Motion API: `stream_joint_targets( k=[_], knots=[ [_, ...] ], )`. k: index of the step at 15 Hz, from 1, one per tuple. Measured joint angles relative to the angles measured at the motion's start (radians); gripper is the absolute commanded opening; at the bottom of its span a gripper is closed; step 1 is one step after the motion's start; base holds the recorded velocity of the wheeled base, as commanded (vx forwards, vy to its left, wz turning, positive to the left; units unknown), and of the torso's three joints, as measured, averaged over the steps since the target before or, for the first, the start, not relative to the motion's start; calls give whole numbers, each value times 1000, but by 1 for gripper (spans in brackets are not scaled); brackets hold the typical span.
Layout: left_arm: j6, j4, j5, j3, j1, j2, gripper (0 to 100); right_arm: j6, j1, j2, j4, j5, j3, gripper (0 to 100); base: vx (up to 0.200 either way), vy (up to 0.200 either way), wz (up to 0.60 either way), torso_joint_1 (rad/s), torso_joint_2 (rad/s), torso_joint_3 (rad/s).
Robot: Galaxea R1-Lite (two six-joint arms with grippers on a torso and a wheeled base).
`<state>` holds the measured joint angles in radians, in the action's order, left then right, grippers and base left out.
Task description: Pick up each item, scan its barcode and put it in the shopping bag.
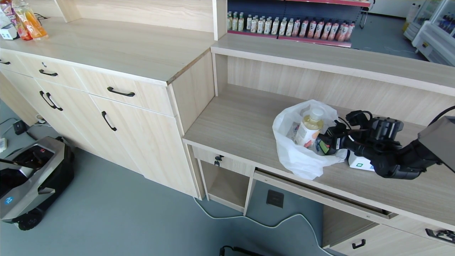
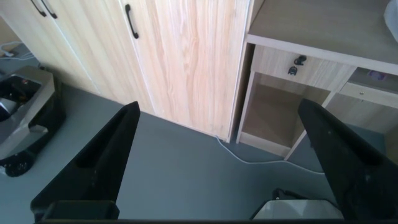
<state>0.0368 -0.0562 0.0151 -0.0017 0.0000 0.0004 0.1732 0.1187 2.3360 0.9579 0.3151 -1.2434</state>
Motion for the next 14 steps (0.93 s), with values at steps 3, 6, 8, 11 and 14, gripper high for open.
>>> stream_joint_targets(
  k=[3,6,8,11,14],
  knots=[
    [0,0,0,0,0,0,100,-33,0,-54,-8,0,10,100,0,0,0,0,0,0],
    [0,0,0,0,0,0,100,-51,1,-186,-53,1,49,100,0,0,0,0,0,0],
    [0,0,0,0,0,0,100,-42,12,-318,-84,-1,124,100,0,0,0,0,0,0],
    [0,0,0,0,0,0,100,23,53,-566,-104,-2,317,100,0,0,0,0,0,0],
    [0,-1,0,0,0,0,100,134,137,-823,-221,-10,500,100,0,0,-600,-2,1,2]
  ],
)
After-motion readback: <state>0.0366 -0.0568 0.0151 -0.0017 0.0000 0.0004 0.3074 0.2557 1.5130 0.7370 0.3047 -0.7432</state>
